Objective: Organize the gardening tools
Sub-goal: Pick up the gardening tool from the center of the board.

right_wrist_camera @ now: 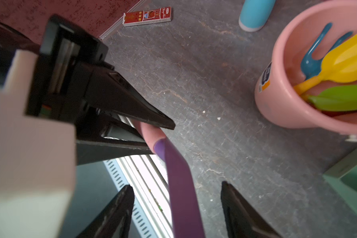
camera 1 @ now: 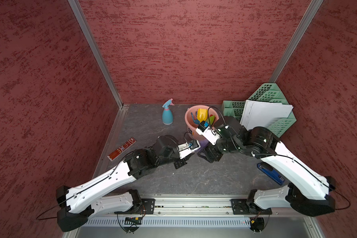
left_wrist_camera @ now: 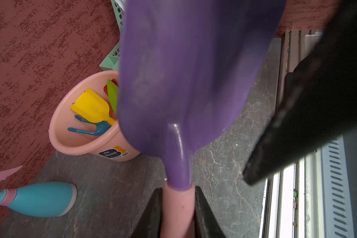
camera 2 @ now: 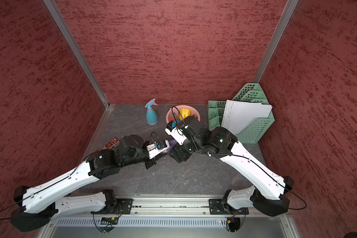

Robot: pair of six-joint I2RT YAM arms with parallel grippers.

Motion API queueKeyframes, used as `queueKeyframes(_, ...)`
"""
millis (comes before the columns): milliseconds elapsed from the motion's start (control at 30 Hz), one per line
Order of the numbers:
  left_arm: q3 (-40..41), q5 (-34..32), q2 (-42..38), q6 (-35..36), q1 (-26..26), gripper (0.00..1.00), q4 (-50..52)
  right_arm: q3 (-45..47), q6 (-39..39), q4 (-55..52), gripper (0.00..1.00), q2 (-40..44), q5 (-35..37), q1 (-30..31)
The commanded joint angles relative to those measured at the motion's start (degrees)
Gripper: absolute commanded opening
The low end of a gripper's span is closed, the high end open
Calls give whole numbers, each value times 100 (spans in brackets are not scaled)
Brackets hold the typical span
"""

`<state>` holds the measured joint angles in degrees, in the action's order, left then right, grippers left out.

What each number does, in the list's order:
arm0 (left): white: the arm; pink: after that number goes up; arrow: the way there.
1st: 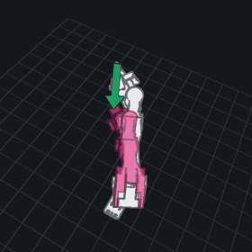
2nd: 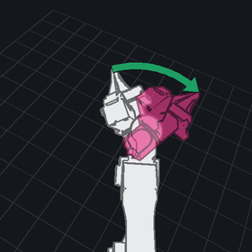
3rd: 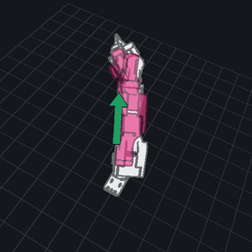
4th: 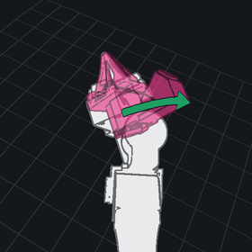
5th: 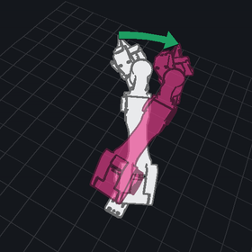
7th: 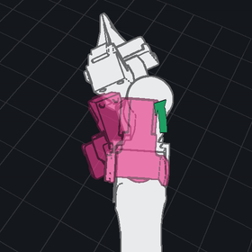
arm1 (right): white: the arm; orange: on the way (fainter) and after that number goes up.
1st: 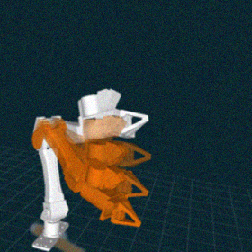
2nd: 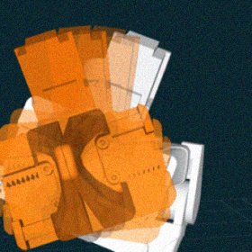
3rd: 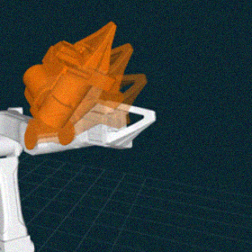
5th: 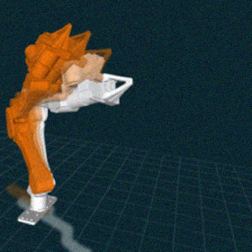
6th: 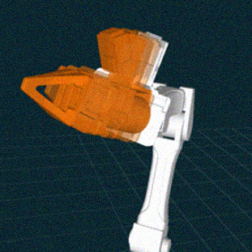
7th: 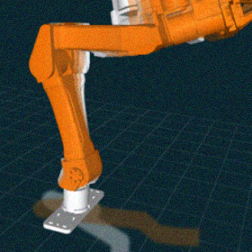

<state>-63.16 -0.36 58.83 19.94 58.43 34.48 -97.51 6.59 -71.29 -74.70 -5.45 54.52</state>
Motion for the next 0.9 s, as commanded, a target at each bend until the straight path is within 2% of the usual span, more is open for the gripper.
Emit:
queueKeyframes(0, 247, -14, -287, -420, -127, 0, -624, 404, 312, 653, 88, 676, 354, -29)
queueKeyframes(100, 590, 371, -594, -998, -510, 0, -1168, 1167, 604, 1411, 92, 1246, 38, -32)
queueKeyframes(167, 865, 893, -820, -1583, -902, 0, -1813, 1799, 802, 2015, 92, 1569, -297, -29)
queueKeyframes(333, 1490, 2009, -912, -3027, -1581, 0, -3667, 3271, 1209, 3874, 87, 2123, -1158, -29)
queueKeyframes(533, 1576, 2951, -366, -3962, -1669, 0, -5229, 3716, 1266, 5179, 86, 1846, -1643, -29)
queueKeyframes(700, 1569, 3137, -137, -4435, -1663, 0, -5957, 3861, 1283, 6043, 86, 1715, -1568, -29)
queueKeyframes(867, 1552, 3131, -135, -4464, -1670, 0, -6014, 4037, 1471, 6565, 82, 1730, -1460, -35)
